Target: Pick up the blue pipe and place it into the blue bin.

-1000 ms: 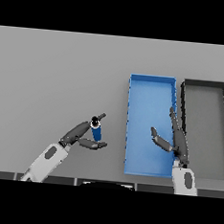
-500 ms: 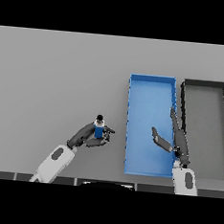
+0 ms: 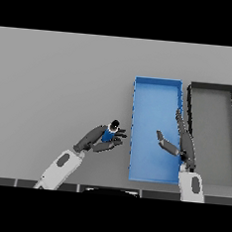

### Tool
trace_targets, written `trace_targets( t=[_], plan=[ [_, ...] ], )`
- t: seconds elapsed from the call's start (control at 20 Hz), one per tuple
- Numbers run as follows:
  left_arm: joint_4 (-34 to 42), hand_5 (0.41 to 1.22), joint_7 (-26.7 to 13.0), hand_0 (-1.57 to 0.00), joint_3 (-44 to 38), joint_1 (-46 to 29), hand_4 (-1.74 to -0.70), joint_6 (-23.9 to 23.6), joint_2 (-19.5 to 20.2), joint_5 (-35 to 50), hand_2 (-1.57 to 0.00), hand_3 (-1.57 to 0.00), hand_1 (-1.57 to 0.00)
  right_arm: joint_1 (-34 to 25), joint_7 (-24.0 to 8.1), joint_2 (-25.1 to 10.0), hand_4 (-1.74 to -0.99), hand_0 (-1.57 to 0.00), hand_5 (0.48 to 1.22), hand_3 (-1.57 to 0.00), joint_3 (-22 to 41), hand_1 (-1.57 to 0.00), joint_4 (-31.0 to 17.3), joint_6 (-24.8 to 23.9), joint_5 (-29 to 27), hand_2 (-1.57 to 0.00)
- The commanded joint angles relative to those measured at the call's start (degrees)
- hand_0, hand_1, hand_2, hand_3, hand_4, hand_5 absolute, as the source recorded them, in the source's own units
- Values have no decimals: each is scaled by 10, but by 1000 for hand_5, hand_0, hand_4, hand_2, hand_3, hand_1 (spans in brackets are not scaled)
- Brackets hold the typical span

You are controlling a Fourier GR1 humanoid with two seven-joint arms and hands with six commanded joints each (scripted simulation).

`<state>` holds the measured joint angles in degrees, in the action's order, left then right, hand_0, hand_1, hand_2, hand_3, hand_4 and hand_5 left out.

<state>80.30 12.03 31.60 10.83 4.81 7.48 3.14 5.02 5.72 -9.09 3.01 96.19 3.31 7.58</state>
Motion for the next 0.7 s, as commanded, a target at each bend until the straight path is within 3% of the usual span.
trace_targets(
  t=[0.0,0.4,0.6,0.65],
  plan=[
    [9,1200,-2,-1504,-6,5,-1471,0,-1,7,-1522,-1520,-1515,0,3,-2,-1229,1,633,1,-2,1,1,2,-3,1],
    [103,1217,-64,-1560,1,42,-1466,25,-8,18,-1563,-1563,-1562,8,8,-2,-1170,1,644,1,9,1,3,-9,27,1],
    [106,1220,-82,-1566,4,41,-1467,31,-15,7,-1568,-1568,-1567,8,12,-9,-1151,1,643,1,3,1,2,-7,22,1],
    [105,1220,-77,-1567,2,38,-1466,33,-13,6,-1568,-1568,-1568,38,16,14,-1145,1,643,1,14,1,23,-30,38,1]
  ],
)
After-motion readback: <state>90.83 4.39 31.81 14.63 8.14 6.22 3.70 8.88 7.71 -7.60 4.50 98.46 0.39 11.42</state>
